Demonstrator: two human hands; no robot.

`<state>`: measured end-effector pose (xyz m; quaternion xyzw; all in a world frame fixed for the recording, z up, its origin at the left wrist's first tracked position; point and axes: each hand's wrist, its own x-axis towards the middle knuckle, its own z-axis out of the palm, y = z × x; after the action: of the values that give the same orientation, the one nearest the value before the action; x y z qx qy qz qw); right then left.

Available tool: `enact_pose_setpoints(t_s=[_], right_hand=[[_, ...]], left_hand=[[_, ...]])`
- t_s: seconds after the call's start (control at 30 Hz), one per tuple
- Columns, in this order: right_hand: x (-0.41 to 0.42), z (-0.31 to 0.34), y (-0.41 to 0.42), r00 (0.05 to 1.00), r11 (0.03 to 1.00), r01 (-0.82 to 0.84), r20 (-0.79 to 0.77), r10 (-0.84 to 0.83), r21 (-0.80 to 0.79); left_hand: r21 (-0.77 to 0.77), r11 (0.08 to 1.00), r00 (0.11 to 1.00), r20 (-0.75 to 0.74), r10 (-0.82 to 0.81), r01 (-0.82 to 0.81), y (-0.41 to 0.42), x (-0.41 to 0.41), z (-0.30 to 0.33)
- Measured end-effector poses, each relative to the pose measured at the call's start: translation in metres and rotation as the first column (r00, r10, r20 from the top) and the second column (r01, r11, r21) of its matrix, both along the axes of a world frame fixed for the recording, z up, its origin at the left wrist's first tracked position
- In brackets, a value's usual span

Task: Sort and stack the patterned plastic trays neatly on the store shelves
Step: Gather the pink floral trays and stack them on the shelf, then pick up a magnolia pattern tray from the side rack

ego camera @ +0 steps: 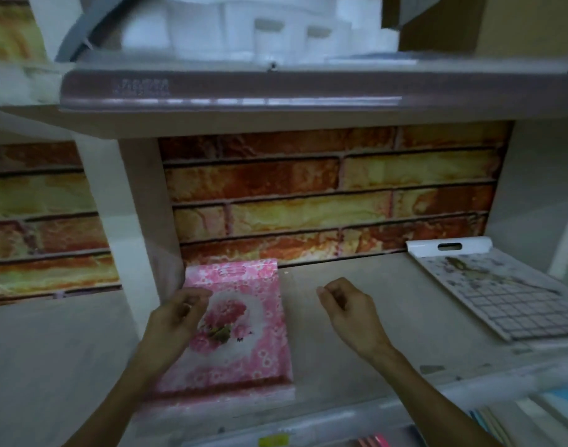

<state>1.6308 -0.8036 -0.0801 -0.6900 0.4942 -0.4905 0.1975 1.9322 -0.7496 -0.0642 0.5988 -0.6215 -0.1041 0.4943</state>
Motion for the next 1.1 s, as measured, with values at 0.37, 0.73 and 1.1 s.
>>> enact_pose_setpoints(t_s=[0.37,0.73,1.1], right_hand=[[-0.196,0.068,0.068,0.982,0.956,0.188,0.056,-0.180,-0.227],[-0.409,0.102,0.143,0.884,0.849,0.467,0.096,-0.458,-0.249],[-0.568,0.144,0.141,0.779,0.766,0.625,0.180,-0.601,-0.150]], left_hand=[[-0.068,0.872,0.851,-0.193,-0.489,0.486,-0.028,-0.235,0.019],[-0.030,0.677,0.658,-0.207,-0.724,0.735,-0.032,-0.483,0.018],[-0.087,0.507,0.488,-0.176,-0.855,0.858,-0.056,-0.643,0.043]])
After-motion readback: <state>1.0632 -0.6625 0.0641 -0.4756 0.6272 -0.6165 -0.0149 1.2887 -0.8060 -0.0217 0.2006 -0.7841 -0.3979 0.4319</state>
